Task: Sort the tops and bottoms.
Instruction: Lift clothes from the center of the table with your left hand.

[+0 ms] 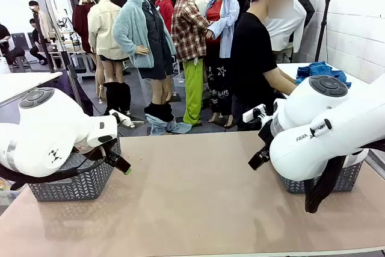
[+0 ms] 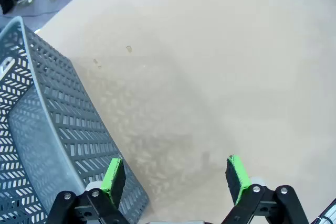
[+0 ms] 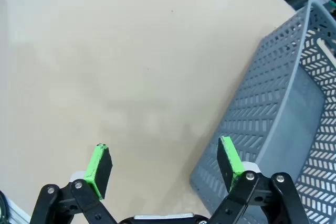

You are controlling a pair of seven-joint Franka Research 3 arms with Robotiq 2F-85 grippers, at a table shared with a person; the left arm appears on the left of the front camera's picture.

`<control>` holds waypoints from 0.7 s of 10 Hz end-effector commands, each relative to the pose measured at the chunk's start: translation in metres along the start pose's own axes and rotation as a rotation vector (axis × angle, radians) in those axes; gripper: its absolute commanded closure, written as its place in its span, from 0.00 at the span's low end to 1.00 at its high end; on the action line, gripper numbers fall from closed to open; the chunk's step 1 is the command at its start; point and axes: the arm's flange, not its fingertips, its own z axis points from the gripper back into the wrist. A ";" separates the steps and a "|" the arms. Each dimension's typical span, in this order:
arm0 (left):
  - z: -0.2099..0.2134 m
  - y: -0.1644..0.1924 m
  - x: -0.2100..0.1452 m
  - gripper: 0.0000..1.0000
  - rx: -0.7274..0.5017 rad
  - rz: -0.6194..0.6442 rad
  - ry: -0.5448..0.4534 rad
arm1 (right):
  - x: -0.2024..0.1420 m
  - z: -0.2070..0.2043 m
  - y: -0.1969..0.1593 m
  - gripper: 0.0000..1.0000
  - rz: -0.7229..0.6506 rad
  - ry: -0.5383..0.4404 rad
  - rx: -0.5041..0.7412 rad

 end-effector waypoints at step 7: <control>0.000 0.000 0.000 0.00 0.000 0.000 0.000 | 0.000 0.000 0.000 0.00 0.000 0.000 0.000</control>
